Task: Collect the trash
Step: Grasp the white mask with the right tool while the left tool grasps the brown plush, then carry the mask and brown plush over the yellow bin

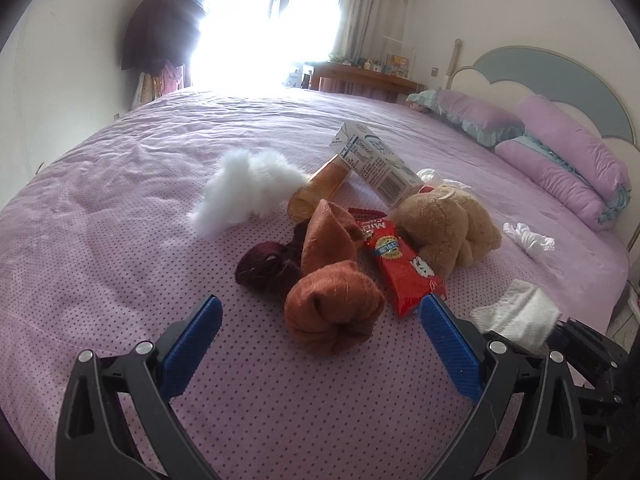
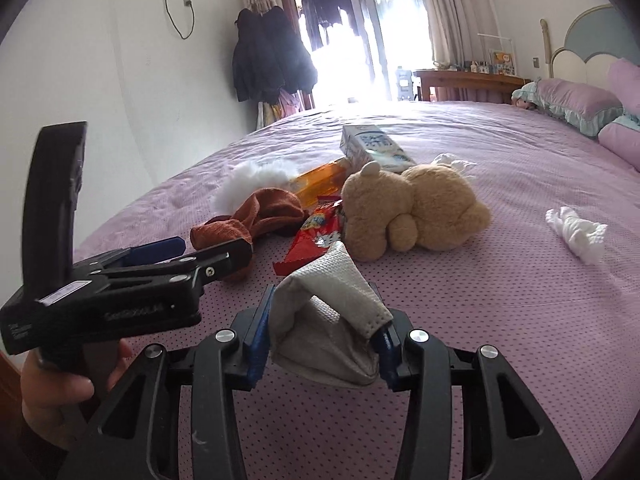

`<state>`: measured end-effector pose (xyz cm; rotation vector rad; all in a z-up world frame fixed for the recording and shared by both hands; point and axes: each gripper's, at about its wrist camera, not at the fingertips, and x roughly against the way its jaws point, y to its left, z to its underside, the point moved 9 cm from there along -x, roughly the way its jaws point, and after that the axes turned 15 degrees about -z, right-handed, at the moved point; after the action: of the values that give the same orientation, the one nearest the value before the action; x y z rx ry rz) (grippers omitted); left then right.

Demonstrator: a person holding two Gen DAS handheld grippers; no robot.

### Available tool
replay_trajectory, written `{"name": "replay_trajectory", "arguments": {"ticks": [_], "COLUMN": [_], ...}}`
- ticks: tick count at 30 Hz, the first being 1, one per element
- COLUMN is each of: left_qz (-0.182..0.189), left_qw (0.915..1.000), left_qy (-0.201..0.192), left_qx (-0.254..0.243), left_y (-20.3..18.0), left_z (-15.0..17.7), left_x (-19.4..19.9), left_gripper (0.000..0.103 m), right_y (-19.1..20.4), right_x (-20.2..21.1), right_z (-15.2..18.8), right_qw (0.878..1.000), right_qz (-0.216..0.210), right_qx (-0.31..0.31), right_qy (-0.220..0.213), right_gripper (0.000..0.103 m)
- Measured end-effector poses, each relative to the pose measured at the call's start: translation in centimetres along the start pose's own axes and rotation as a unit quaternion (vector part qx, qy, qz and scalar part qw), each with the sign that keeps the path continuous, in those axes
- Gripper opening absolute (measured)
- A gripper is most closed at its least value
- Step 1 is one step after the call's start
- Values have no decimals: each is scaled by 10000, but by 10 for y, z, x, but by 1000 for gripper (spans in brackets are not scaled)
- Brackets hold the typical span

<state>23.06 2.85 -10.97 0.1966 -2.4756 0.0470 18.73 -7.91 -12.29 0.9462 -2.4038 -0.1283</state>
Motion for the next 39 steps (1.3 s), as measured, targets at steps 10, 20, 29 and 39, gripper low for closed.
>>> {"name": "replay_trajectory", "arguments": {"ticks": [10,20,29,39], "left_qz": [289,642,941,1661], "left_qw": [9994,9975,9946,9825], "left_qy": [173,-165,-365,-819], "left_qx": [35,242,235,-205], "left_y": [-10,1,-4,-55], "left_z": [-3,0,7,-9], "left_x": [-15,28,69,129], "left_gripper": [39,33,33,33], "right_y": [-7,-1,8,3], "right_x": [10,17,35,99], "right_z": [2,6,6,2], "right_qw": [10000,10000,9999,9983], "right_qz": [-16,-47,-20,289], "right_qx": [-64,24,59,28], "right_qy": [-64,-43,-121,-500], "right_gripper": [43,43,43,43]}}
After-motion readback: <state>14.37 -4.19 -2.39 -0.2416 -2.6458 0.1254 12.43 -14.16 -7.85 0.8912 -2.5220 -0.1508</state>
